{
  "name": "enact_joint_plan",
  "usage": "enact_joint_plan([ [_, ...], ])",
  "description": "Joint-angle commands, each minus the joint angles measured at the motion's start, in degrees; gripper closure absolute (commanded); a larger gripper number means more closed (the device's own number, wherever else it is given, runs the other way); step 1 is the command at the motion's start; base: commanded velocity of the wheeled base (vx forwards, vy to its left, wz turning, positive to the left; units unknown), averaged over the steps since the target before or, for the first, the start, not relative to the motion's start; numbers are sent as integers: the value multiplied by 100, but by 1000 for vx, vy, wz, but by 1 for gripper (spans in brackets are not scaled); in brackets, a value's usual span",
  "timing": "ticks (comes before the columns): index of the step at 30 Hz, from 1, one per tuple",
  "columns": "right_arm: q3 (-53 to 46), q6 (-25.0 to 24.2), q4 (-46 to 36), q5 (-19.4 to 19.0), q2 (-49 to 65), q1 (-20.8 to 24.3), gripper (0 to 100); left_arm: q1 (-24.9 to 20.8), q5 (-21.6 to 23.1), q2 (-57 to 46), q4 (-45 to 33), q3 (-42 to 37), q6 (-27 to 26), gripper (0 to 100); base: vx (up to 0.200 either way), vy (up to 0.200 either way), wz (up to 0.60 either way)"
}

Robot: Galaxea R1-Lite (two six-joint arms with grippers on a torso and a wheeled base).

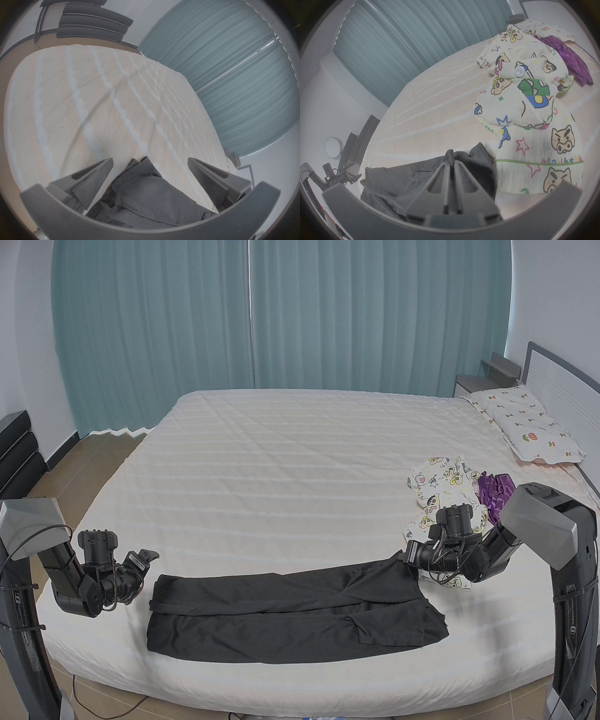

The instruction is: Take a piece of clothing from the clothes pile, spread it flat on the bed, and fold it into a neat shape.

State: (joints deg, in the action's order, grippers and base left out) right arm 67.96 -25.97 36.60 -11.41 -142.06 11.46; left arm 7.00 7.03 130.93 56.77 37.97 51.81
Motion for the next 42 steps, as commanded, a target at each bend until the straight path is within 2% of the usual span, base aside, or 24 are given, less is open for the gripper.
enact_joint_plan([
  [1,15,21,5,16,-41,49,0,3,0,12,1,-9,5,0,0,0,0],
  [6,209,74,58,289,249,128,0,3,0,21,1,-9,5,0,0,0,0],
  [11,314,74,5,376,328,568,0,3,0,21,1,-9,5,0,0,0,0],
  [12,420,83,-12,491,257,805,0,3,0,21,1,-9,5,0,0,0,0],
  [17,1088,162,-469,851,-235,1166,0,3,0,21,1,-44,5,0,0,0,0],
  [21,1465,294,-768,1115,-578,1280,0,3,0,21,1,-53,-4,0,0,0,0],
  [32,1465,505,-794,1176,-727,1394,0,3,9,29,1,-53,-4,0,0,0,0],
  [33,1448,514,-821,1176,-727,1394,100,3,9,29,1,-62,-4,0,0,0,0],
  [42,1509,514,-803,1238,-727,1394,100,3,9,29,1,-62,-4,0,0,0,0],
])
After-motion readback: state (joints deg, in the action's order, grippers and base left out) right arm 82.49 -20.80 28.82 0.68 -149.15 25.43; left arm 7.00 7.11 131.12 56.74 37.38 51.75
